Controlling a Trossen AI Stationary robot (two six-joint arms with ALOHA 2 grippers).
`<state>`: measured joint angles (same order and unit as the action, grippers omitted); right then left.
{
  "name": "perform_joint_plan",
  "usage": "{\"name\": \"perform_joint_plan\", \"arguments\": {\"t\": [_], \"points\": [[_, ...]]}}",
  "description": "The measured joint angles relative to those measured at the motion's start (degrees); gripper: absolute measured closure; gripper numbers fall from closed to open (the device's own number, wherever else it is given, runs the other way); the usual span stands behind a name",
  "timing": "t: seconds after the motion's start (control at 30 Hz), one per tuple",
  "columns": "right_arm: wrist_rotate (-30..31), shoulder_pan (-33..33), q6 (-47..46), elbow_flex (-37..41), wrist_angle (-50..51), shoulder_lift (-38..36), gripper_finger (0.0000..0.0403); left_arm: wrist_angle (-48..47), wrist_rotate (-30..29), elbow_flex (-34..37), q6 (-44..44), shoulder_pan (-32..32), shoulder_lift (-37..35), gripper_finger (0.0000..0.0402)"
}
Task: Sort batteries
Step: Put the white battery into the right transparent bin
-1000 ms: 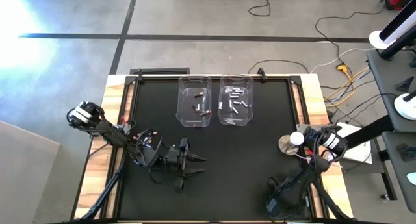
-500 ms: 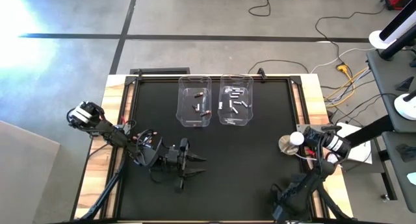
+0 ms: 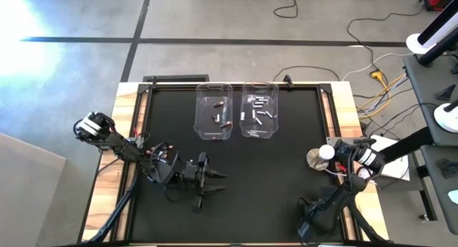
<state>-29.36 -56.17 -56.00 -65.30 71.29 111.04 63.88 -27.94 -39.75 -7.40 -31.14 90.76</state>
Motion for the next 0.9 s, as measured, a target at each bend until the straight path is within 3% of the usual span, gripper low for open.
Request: {"name": "perform_joint_plan", "arguments": {"t": [0.2,0.43,0.9], "points": [[2.04,0.28,1.24,-2.83,7.33,0.04,0.0096,-0.02,0.01,0.0,0.04,0.0,0.0,0.0242],[1.29,-0.59,1.73,-4.89,1.11,0.04,0.0088,-0.02,0.0,0.0,0.04,0.0,0.0,0.0242],[-1.06,-0.9,10.34,2.87,-1.82,-0.21,0.0067,-0.04,0.02,0.0,-0.11,0.0,0.02,0.0242]]}}
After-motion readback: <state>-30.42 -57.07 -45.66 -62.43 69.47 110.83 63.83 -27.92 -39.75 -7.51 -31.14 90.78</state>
